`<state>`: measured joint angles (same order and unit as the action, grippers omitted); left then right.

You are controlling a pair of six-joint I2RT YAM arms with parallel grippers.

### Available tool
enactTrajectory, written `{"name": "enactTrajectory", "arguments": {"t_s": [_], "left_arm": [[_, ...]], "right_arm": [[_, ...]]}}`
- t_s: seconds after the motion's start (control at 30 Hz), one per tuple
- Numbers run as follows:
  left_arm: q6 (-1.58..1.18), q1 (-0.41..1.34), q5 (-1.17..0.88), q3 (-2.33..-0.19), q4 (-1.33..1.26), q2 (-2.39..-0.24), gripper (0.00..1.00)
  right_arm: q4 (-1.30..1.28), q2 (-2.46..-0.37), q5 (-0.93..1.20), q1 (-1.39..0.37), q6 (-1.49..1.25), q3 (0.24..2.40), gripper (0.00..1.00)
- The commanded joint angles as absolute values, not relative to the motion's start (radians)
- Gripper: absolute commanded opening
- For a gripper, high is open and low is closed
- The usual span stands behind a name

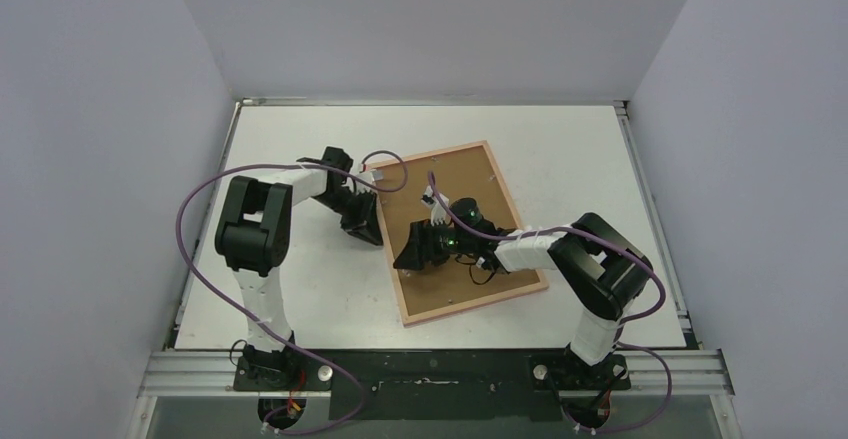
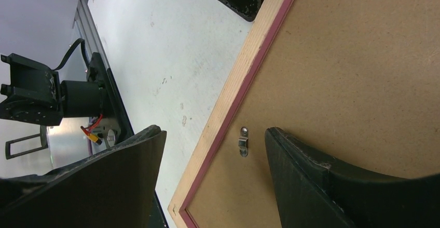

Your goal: Put the photo into the frame

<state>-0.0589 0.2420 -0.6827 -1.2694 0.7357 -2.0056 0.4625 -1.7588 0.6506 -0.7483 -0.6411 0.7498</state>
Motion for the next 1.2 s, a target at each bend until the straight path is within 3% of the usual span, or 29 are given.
{"name": "enactTrajectory", "arguments": {"t_s": [0.0,0.47,1.17], "left_arm": [[-0.054,0.231,-0.757,-1.316,0.731,-1.954,0.13],[-0.043,0.288,-0.696,-1.272,0.723,-1.951,0.15],[-0.060,0.291,-0.643,-1.256,0.696,-1.986,0.09]], "right_arm": [[0.503,-1.734,0.640,-0.762,-0.627,0.739,0.71],[0.513,-1.733,0.646,-0.801,-0.642,0.716,0.71],[0.569,-1.766,0.629,-0.866,-0.688,0.702,0.70]]}}
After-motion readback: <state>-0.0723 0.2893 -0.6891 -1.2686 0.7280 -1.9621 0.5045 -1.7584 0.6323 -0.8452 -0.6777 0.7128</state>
